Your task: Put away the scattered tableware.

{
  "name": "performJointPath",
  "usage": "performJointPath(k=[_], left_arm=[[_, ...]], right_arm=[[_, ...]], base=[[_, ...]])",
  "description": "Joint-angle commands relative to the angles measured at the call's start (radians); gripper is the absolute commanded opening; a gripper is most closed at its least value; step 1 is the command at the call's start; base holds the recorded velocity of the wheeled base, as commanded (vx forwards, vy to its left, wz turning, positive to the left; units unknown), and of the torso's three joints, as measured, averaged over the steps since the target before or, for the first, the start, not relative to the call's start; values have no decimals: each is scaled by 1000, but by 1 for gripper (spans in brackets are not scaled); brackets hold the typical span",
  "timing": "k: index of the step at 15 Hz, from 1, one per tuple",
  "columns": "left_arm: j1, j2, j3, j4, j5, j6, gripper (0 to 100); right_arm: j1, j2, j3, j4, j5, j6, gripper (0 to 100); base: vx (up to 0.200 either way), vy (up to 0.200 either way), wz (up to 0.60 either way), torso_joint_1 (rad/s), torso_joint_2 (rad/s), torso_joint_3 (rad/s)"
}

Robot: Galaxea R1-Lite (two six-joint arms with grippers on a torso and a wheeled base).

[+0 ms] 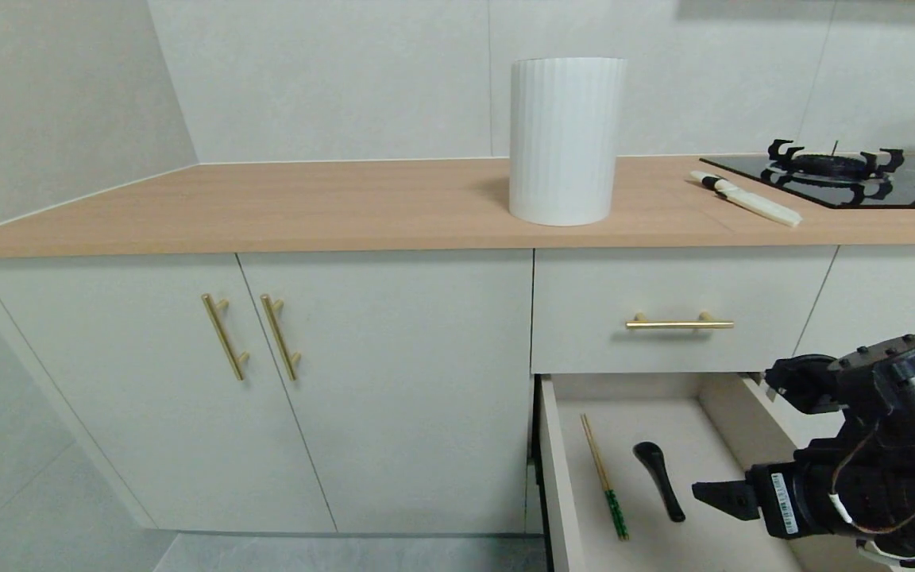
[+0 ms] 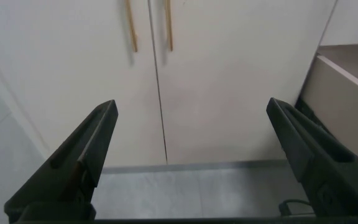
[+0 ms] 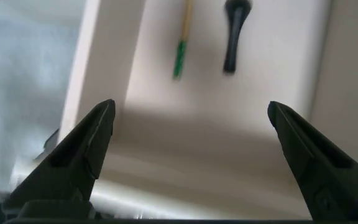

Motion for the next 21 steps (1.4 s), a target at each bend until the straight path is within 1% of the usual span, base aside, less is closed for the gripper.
performJointPath(k=[1,3,4,5,7,9,11,16,18,19,20,21], left_arm=[[0,0,0,0,0,0,100],[1,0,0,0,0,0,100],[0,0,2,0,0,0,100],[1,0,0,0,0,0,100],[1,0,0,0,0,0,100],[0,0,0,0,0,0,100],[0,0,0,0,0,0,100],[0,0,0,0,0,0,100],[1,0,0,0,0,0,100],[1,0,0,0,0,0,100],[1,0,0,0,0,0,100],[1,0,0,0,0,0,100]], right_arm=[[5,-9,-2,10,0,-2,100],[24,-7,5,27,1,-20,100],[30,-9,5,56,10,-31,100],[36,-15,5,88,44,-46,100],[37,-33,5,171,138,-103,100],[37,-32,5,256,208,-175,100],[37,8,5,274,251,-196,100],[30,166,-11,263,228,-184,100],[17,225,-38,259,188,-129,100],[14,258,-65,259,162,-75,100],[8,275,-74,259,150,-55,100],[2,297,-91,257,116,-37,100]], base=[[-200,0,0,2,2,2],[-200,0,0,5,0,5],[-200,0,0,2,7,2],[-200,0,0,2,2,-2],[0,0,0,0,0,0],[0,0,0,0,0,0],[0,0,0,0,0,0],[0,0,0,0,0,0],[0,0,0,0,0,0],[0,0,0,0,0,0],[0,0,0,0,0,0],[0,0,0,0,0,0]])
